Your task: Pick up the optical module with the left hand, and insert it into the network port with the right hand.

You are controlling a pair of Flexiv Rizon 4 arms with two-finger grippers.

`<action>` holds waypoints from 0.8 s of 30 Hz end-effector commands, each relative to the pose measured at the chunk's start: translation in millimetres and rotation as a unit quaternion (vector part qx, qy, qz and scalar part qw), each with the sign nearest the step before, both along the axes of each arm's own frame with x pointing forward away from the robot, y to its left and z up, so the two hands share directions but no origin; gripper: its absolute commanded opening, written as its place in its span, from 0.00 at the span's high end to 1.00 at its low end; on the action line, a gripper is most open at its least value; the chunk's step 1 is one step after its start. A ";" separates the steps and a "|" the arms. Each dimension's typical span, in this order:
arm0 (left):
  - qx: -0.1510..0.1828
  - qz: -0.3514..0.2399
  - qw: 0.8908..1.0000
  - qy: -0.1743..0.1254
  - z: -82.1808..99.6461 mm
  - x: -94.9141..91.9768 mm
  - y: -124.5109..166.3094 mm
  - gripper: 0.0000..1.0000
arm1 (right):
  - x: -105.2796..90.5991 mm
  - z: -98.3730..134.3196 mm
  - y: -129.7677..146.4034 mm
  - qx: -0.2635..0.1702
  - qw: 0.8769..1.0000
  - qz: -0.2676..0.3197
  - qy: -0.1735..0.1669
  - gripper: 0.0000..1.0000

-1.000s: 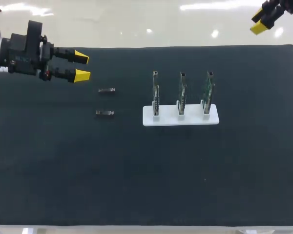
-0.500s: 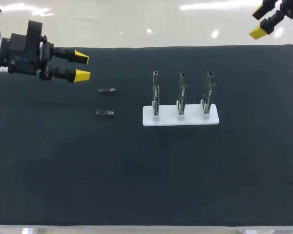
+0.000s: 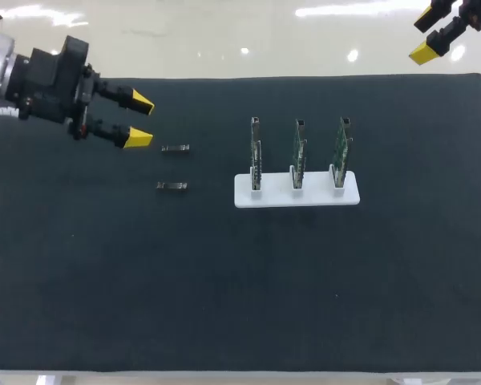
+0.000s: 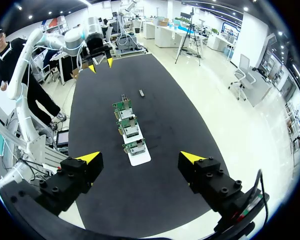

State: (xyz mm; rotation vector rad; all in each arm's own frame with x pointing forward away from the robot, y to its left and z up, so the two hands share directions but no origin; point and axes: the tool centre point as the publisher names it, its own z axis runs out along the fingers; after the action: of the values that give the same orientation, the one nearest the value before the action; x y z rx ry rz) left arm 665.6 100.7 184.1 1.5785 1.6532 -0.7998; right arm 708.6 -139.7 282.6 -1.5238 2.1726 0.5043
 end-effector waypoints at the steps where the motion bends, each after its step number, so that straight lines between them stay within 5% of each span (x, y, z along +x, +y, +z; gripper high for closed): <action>1: 0.082 -0.026 0.996 0.022 4.8 9.0 6.0 0.00 | -0.5 -0.5 0.1 0.001 1.000 0.000 -0.001 0.00; 5: 0.121 -0.029 0.992 0.032 1.5 9.6 10.4 0.00 | -0.5 -0.5 0.1 0.001 1.000 0.000 -0.001 0.00; 14: 0.216 -0.002 0.976 0.005 -19.3 12.9 19.4 0.00 | -0.5 -0.5 0.1 0.001 1.000 0.000 -0.001 0.00; 24: 0.237 0.053 0.969 -0.031 -60.7 9.4 22.6 0.00 | -0.5 -0.5 0.1 0.001 1.000 0.000 -0.001 0.00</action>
State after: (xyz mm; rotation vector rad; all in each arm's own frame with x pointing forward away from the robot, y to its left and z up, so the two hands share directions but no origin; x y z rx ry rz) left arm 680.3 124.9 136.4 1.8315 1.9753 -0.3506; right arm 708.6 -139.6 282.7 -1.5239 2.1726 0.5042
